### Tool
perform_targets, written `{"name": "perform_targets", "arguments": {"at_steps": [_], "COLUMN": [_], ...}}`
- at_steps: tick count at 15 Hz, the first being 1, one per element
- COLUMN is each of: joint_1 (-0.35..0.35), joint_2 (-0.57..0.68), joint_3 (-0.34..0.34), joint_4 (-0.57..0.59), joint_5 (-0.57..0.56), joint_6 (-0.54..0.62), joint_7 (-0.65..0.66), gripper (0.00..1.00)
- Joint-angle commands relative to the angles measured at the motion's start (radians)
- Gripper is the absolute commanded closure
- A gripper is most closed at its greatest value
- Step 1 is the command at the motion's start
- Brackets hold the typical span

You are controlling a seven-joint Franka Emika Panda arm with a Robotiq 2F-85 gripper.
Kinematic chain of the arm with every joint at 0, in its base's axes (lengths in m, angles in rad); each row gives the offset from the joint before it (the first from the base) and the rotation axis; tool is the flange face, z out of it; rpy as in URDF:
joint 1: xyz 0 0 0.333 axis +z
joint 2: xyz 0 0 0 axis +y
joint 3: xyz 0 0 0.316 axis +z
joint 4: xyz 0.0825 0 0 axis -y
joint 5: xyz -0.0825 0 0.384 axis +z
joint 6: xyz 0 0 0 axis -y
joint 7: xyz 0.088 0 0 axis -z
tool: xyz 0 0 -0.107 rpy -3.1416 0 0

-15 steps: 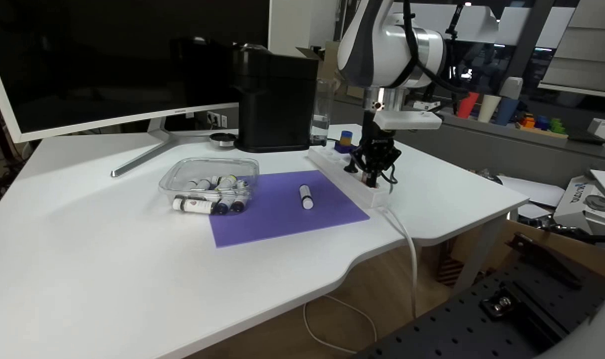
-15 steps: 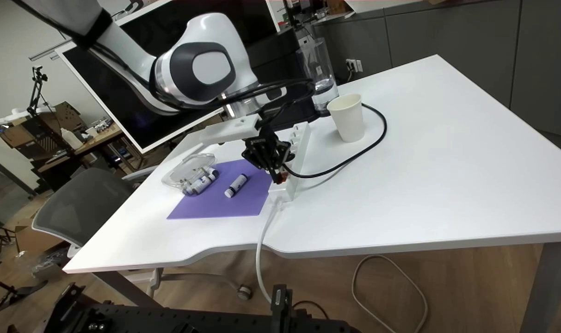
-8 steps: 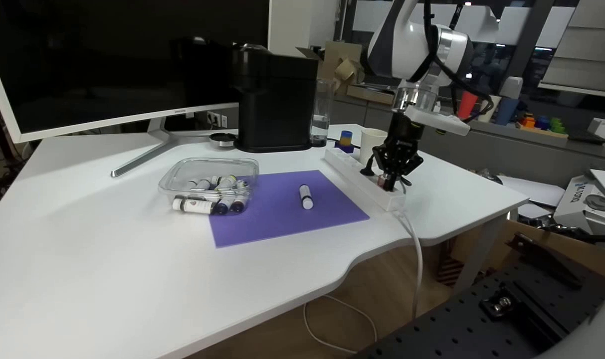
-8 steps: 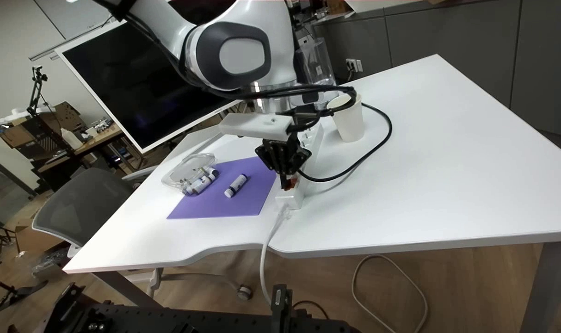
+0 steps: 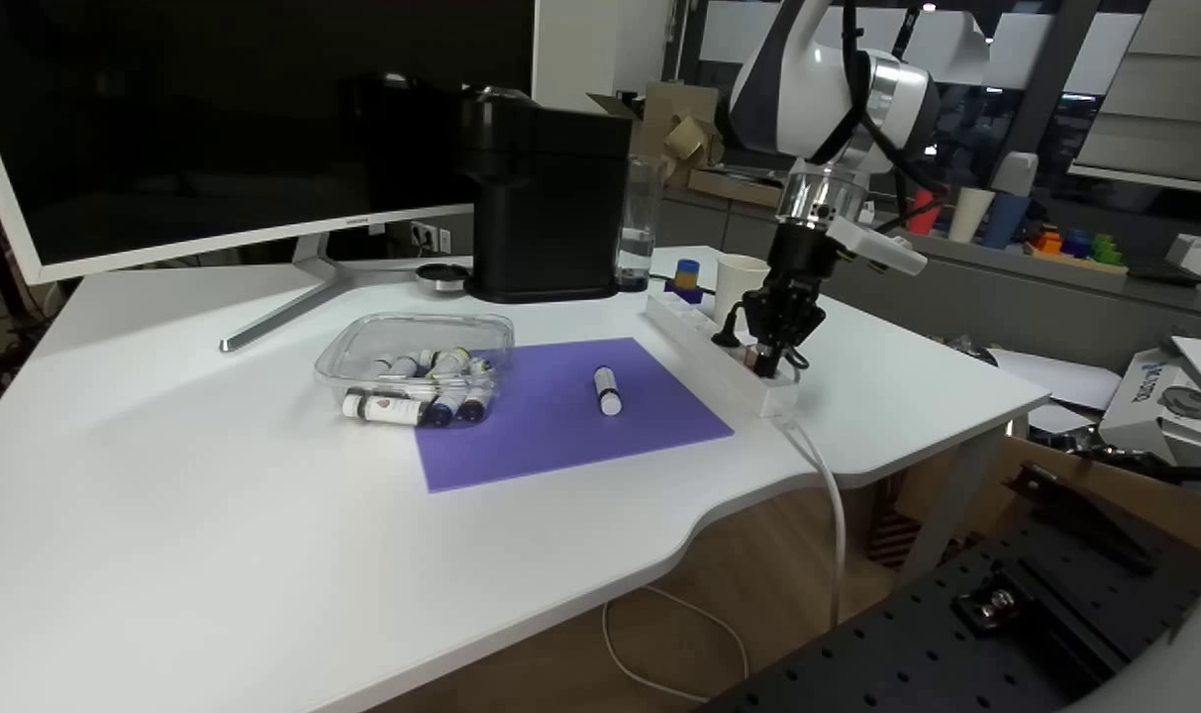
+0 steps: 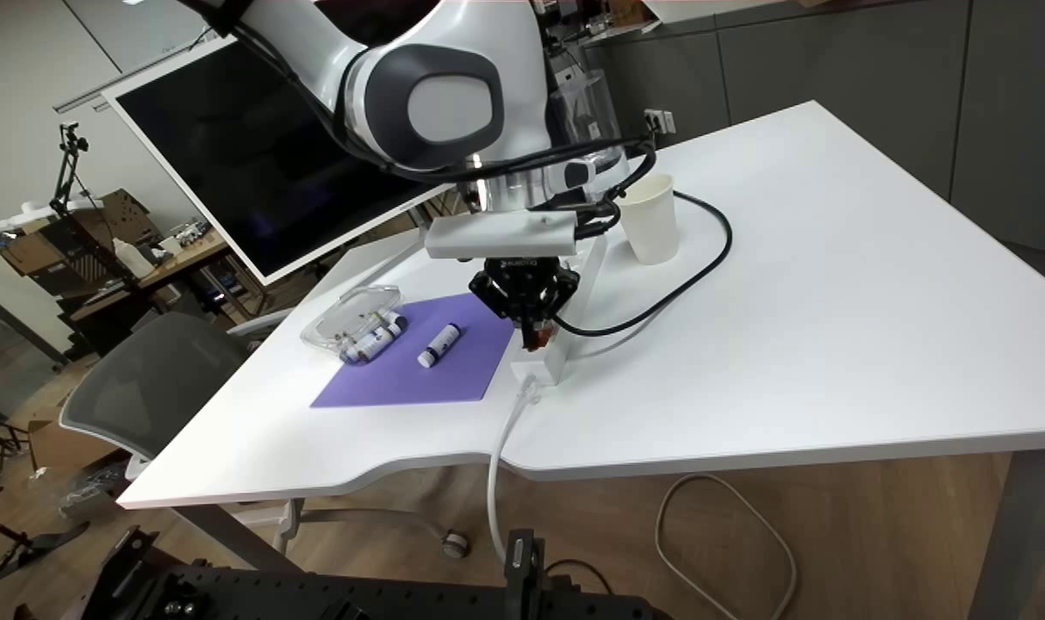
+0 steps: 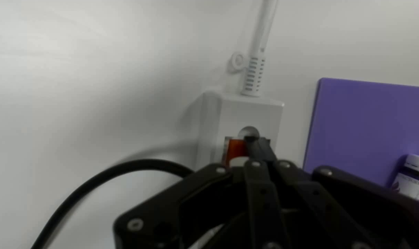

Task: Switch off the extension cable

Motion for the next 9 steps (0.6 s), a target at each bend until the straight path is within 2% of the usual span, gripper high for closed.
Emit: {"name": "perform_targets", "arguments": {"at_steps": [1,4,9], "joint_1": [0.012,0.031,0.055], "joint_2": [-0.021,-0.045,-0.065], "joint_3": [-0.012,-0.032,-0.049], "joint_4": [-0.013,-0.036,-0.091], "joint_5": [-0.032,-0.086,-0.151], "joint_6": [0.008,0.044,0.202], "joint_7": [-0.055,-0.074,-0.050], "gripper": [1.00,1.00,1.00]}}
